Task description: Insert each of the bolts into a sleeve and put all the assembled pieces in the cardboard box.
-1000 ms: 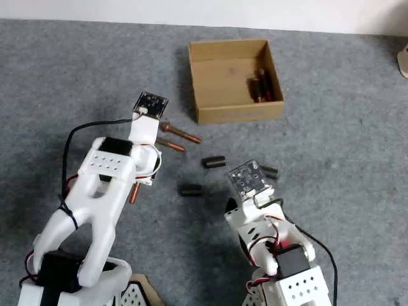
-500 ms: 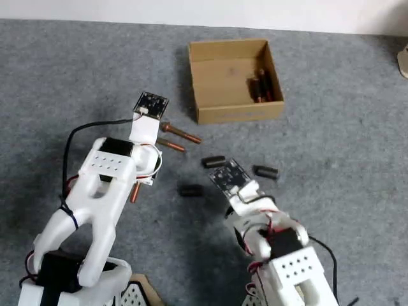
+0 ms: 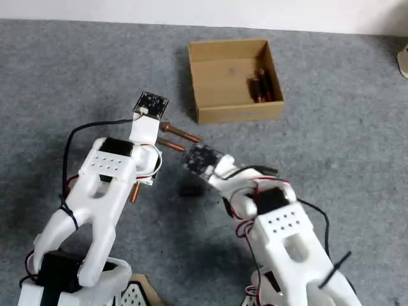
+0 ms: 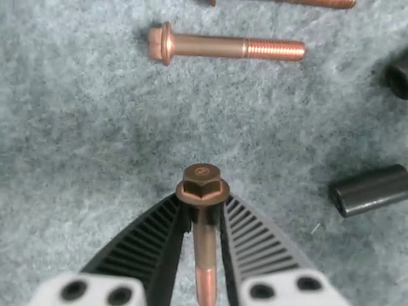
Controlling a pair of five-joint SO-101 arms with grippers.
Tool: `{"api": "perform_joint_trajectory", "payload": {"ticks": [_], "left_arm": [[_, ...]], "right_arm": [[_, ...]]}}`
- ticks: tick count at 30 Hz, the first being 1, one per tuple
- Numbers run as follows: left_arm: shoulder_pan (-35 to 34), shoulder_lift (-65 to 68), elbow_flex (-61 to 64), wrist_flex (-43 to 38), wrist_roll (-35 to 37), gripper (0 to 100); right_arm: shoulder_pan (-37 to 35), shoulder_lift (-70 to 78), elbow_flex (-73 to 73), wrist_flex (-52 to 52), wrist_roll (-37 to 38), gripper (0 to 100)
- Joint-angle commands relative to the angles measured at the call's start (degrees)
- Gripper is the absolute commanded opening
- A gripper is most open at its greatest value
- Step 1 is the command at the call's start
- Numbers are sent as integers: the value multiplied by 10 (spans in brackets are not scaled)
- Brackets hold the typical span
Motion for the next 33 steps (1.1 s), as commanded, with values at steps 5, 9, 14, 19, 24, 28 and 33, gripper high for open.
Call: {"api": "perform_joint_trajectory", "payload": {"ticks": [5, 9, 14, 19, 24, 28, 33], "left_arm": [[-53, -33, -7, -24, 12, 5], [-91, -33, -20, -30, 45, 5], [-133, -33, -36, -33, 47, 5], [-200, -33, -65, -32, 68, 5], [-252, -33, -84, -33, 83, 5], [-293, -33, -101, -33, 84, 5], [-371, -29, -128, -41, 85, 5]], "right_arm": [[-54, 80, -55, -15, 82, 149], [-63, 121, -86, -15, 104, 149], [-75, 180, -124, -11, 131, 149], [-87, 255, -168, -11, 137, 150], [-88, 320, -215, -5, 138, 167], [-95, 358, -276, 59, 162, 224], [-98, 378, -321, 86, 161, 224]]}}
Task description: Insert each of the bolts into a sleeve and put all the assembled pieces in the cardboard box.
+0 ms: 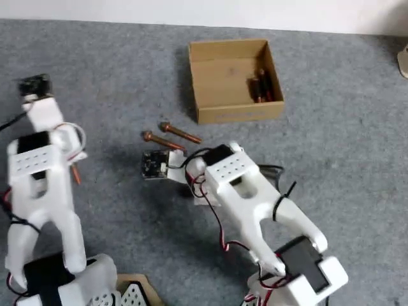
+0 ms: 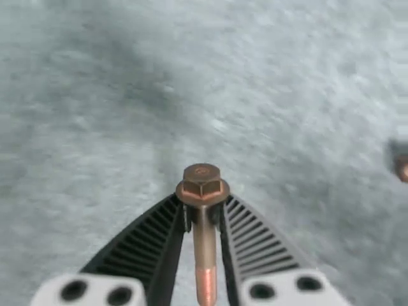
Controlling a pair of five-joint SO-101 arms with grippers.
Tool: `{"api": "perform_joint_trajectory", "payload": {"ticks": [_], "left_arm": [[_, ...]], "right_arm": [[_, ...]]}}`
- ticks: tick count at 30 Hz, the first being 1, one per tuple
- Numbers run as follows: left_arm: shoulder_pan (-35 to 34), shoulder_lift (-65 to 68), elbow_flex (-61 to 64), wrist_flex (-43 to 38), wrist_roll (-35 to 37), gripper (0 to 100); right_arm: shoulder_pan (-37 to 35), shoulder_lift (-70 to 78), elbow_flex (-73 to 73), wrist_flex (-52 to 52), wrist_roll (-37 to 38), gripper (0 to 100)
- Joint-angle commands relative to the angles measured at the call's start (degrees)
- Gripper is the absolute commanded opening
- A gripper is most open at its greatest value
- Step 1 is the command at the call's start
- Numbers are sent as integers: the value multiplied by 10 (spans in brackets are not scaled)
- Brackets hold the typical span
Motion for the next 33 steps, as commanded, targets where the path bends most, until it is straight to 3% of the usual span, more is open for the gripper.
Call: {"api": "perform_joint_trajectory", "payload": {"ticks": [1, 4, 11, 20, 25, 33], "left_arm": [[-72, -29, -49, -25, 13, 5], [-139, -30, -52, -47, 64, 5], [-190, -28, -38, -56, 44, 5], [-245, -31, 99, -220, 44, 5], [-252, -31, 153, -285, 43, 5], [-250, -29, 171, -295, 41, 5]], "right_arm": [[-14, -1, -40, 13, 8, 224], [-34, -5, -39, 15, 7, 224], [-73, -1, -39, 15, -21, 224], [-72, 0, -39, 14, -18, 224], [-73, 1, -39, 8, -17, 224], [-73, 69, -41, -36, -21, 224]]}}
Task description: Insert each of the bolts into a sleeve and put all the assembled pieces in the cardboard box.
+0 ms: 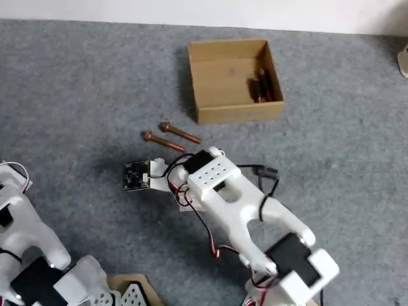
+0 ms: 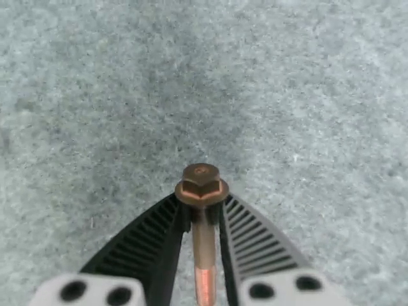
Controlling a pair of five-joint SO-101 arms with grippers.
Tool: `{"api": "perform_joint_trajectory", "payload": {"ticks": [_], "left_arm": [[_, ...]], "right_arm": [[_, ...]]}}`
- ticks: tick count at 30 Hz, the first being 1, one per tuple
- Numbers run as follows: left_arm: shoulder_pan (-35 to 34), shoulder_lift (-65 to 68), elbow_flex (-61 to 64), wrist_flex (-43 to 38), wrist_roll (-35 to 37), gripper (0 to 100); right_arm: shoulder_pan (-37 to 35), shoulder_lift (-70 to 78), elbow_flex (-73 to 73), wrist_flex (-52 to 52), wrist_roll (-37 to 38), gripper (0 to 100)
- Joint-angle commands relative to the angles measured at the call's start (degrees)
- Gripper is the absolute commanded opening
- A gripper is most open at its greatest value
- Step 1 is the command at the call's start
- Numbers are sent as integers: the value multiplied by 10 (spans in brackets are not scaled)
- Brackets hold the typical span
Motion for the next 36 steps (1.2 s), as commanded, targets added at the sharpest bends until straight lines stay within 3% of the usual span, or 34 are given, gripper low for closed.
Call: {"api": "perform_joint_trajectory", "payload": {"ticks": [1, 14, 19, 21, 25, 36], "left_arm": [[-2, -29, -4, -13, -4, 5], [-2, -29, -3, -11, -4, 5], [0, -29, -1, -11, -3, 5], [-4, -33, 12, -13, -3, 5], [-4, -33, 20, -12, -3, 5], [-1, -33, 21, -11, -5, 5]], "right_arm": [[-3, 45, -29, -13, -7, 224], [-6, 103, -52, -27, -34, 224], [-6, 106, -48, -78, -46, 223], [-6, 106, -48, -84, -46, 191], [-6, 106, -47, -85, -46, 0], [6, 100, -51, -82, -77, 5]]}}
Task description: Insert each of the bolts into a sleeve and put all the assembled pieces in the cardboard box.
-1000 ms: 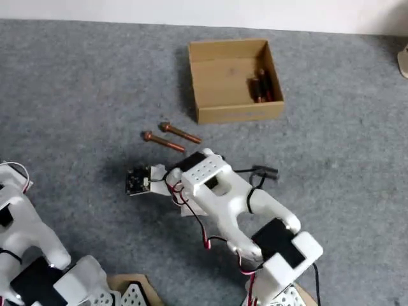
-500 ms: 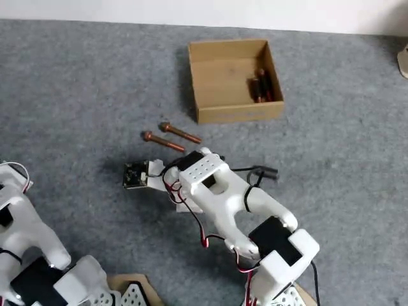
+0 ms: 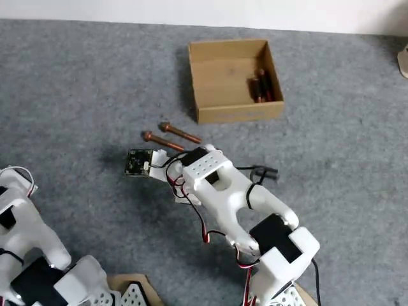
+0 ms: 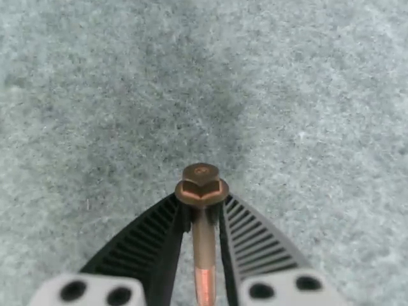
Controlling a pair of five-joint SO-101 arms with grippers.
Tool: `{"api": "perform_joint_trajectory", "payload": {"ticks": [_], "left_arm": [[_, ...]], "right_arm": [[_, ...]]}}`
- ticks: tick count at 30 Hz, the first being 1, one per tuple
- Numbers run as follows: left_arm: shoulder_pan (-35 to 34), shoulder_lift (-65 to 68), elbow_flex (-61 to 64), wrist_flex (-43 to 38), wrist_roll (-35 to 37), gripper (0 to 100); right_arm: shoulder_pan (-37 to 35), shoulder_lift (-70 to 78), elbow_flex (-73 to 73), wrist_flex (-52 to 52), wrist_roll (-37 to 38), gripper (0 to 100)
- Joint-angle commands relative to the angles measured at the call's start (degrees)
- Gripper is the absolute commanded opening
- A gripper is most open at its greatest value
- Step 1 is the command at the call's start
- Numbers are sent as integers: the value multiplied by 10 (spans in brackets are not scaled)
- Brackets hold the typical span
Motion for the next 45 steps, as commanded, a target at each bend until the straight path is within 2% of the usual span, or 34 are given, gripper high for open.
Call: {"api": "perform_joint_trajectory", "payload": {"ticks": [1, 8, 13, 17, 24, 28, 40, 45], "left_arm": [[0, -32, -6, -9, -4, 5], [22, -33, -11, 13, -2, 5], [86, -33, -76, 145, -2, 5], [125, -33, -148, 252, -2, 5], [205, -33, -219, 369, -5, 5], [264, -52, -220, 372, -6, 4], [420, -298, -217, 371, -6, 4], [465, -312, -188, 324, -6, 4]], "right_arm": [[4, -2, -15, -2, -9, 5], [4, -90, -12, -2, -76, 5], [4, -192, -11, -2, -124, 5], [29, -245, -7, 20, -191, 5], [80, -299, -6, 75, -253, 5], [101, -329, 7, 92, -280, 5], [103, -526, 153, 96, -315, 5], [104, -611, 210, 97, -327, 5]]}}
